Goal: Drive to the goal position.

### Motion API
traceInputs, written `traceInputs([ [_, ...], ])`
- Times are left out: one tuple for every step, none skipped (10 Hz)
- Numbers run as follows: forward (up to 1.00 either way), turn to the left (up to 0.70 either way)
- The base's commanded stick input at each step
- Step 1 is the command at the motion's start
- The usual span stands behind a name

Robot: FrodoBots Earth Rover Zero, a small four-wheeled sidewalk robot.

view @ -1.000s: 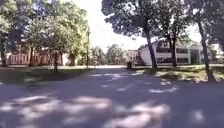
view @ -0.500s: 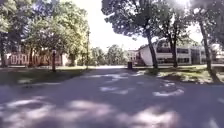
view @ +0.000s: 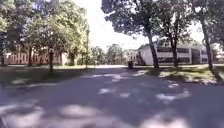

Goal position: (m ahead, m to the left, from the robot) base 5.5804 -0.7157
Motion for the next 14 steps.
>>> traceInputs([
  [0.45,0.00],
  [0.45,0.00],
  [0.45,0.00],
  [0.45,0.00],
  [0.45,0.00],
  [0.45,0.00],
  [0.45,0.00],
  [0.45,0.00],
  [0.45,0.00],
  [0.45,0.00],
  [0.45,0.00],
  [0.45,0.00],
  [0.45,0.00],
  [0.45,0.00],
])
